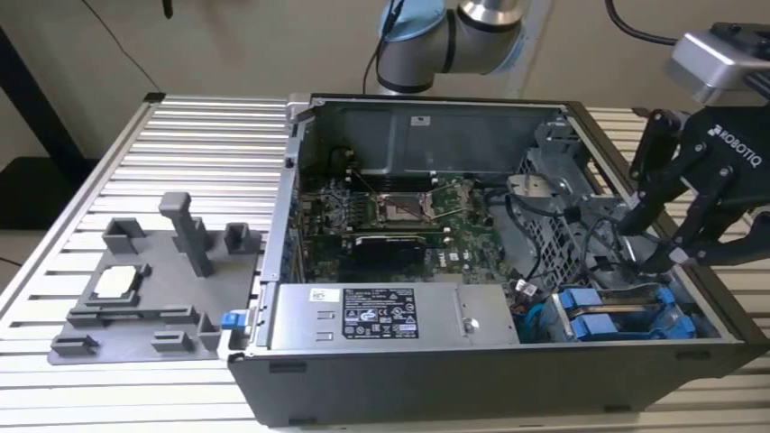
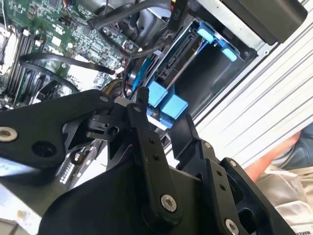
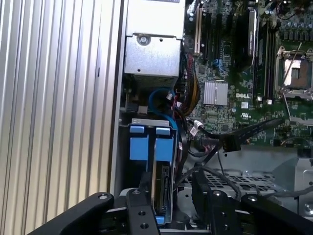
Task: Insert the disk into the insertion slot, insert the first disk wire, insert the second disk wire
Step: 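Insert the disk into the insertion slot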
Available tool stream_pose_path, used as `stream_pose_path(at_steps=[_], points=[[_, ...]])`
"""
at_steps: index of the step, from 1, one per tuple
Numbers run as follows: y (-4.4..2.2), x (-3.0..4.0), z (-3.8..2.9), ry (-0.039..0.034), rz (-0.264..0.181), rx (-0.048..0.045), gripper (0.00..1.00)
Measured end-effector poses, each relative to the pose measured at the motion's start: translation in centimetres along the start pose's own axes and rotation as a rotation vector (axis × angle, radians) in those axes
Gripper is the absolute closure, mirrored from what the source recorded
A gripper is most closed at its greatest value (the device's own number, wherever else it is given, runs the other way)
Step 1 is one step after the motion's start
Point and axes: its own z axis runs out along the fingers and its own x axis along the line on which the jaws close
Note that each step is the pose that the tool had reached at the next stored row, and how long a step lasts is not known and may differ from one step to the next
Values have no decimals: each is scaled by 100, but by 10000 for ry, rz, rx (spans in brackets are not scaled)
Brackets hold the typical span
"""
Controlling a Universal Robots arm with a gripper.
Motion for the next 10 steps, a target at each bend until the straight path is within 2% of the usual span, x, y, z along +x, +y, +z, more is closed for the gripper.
stream_pose_path(at_steps=[4, 10], points=[[-54, 4, 3, 15, -182, -4, 53], [-84, 6, 8, 31, -311, 20, 53]])
